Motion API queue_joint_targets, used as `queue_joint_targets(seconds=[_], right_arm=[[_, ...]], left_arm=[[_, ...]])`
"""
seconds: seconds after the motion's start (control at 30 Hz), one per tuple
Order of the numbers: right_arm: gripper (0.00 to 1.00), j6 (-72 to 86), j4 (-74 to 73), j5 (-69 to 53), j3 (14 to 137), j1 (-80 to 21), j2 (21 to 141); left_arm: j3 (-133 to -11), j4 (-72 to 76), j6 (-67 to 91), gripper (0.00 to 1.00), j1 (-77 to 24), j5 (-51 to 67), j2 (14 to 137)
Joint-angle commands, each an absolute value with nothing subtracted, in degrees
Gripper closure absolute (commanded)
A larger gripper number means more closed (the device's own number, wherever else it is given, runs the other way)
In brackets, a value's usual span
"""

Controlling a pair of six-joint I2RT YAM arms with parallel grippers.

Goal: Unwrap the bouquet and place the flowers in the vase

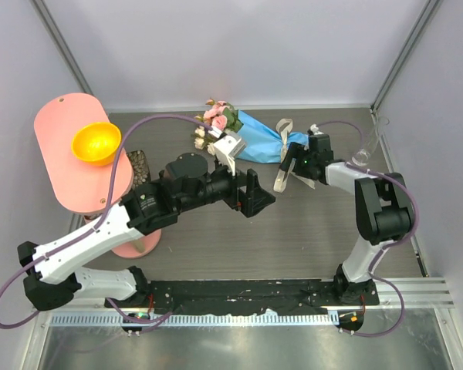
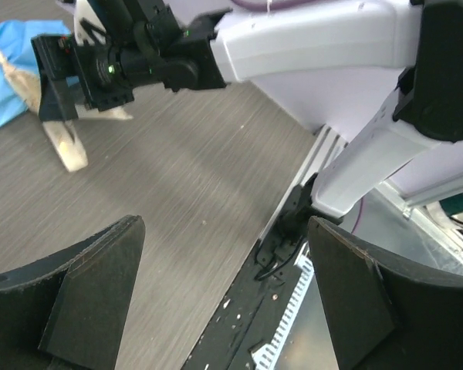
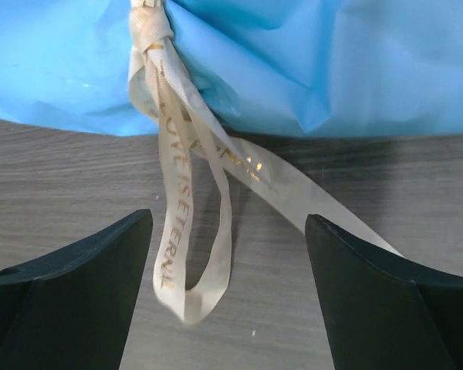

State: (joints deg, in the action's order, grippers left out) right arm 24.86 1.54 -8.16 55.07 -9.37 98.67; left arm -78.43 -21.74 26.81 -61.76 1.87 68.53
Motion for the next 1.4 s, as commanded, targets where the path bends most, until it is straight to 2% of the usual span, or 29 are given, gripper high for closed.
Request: queue_joint_targets(seconds=[0.0, 0.1, 0.17, 0.3, 0.4, 0.43, 0.5, 0.53, 0.6, 0.63, 0.8, 1.07, 1.1, 1.17, 1.2, 1.3, 1.37], right_arm=[[0.12, 20.05, 0.36, -1.85, 63.01, -13.35, 103.61], [0.12, 17.76, -1.76, 4.97, 66.0, -15.72, 106.6], [0.16, 16.35, -2.89, 8.77, 67.76, -18.1, 108.01], [0.32, 15.73, -3.08, 15.46, 69.17, -20.91, 110.74], [0.52, 16.7, -2.9, 15.12, 69.17, -21.8, 111.18], [0.65, 16.79, -2.99, 15.03, 68.82, -22.06, 111.01], [0.76, 17.14, -2.99, 14.07, 68.38, -22.5, 110.74], [0.87, 17.23, -3.34, 13.11, 67.77, -22.76, 110.13], [0.98, 17.84, -3.78, 12.92, 66.02, -24.16, 108.99], [0.99, 18.28, -3.52, 12.66, 65.05, -24.78, 107.07], [0.99, 23.71, -0.36, 6.87, 57.32, -27.5, 100.82], [0.98, 31.46, 2.9, 4.31, 49.14, -34.71, 89.57], [0.85, 31.99, 3.25, 3.0, 48.61, -35.15, 88.08], [0.69, 31.91, 2.29, 1.94, 48.86, -35.25, 86.84], [0.54, 30.95, 0.98, 2.63, 50.43, -35.33, 85.7], [0.37, 26.82, -5.52, 4.12, 53.16, -35.33, 83.77], [0.32, 24.62, -8.08, 4.22, 53.35, -35.16, 81.31]], left_arm=[[-73.58, -21.63, 26.54, 0.09, -61.87, -0.97, 64.69], [-68.22, -20.13, 29.79, 0.09, -61.87, -0.44, 61.53], [-64.97, -19.51, 31.37, 0.09, -61.96, -1.05, 59.86], [-63.72, -22.4, 31.73, 0.1, -61.96, -2.54, 57.31], [-63.81, -23.47, 31.73, 0.09, -61.96, -3.51, 56.6], [-63.72, -23.21, 31.73, 0.1, -61.96, -3.69, 56.08], [-63.02, -21.71, 31.82, 0.09, -61.96, -3.43, 55.9], [-62.76, -21.19, 31.82, 0.09, -61.96, -3.25, 56.16], [-62.75, -20.57, 31.73, 0.09, -61.96, -2.29, 56.86], [-62.67, -20.65, 31.64, 0.09, -61.96, -1.94, 57.82], [-63.02, -21.45, 30.68, 0.09, -61.96, -2.72, 58.98], [-62.14, -19.34, 29.01, 0.09, -61.96, -3.16, 59.06], [-61.96, -19.16, 28.74, 0.08, -61.96, -3.34, 59.5], [-61.96, -19.77, 28.65, 0.08, -61.96, -4.13, 60.2], [-62.22, -20.21, 28.74, 0.08, -61.96, -4.13, 60.73], [-62.49, -20.83, 29.35, 0.08, -61.96, -3.61, 60.47], [-61.7, -20.48, 29.79, 0.08, -61.96, -3.95, 59.59]])
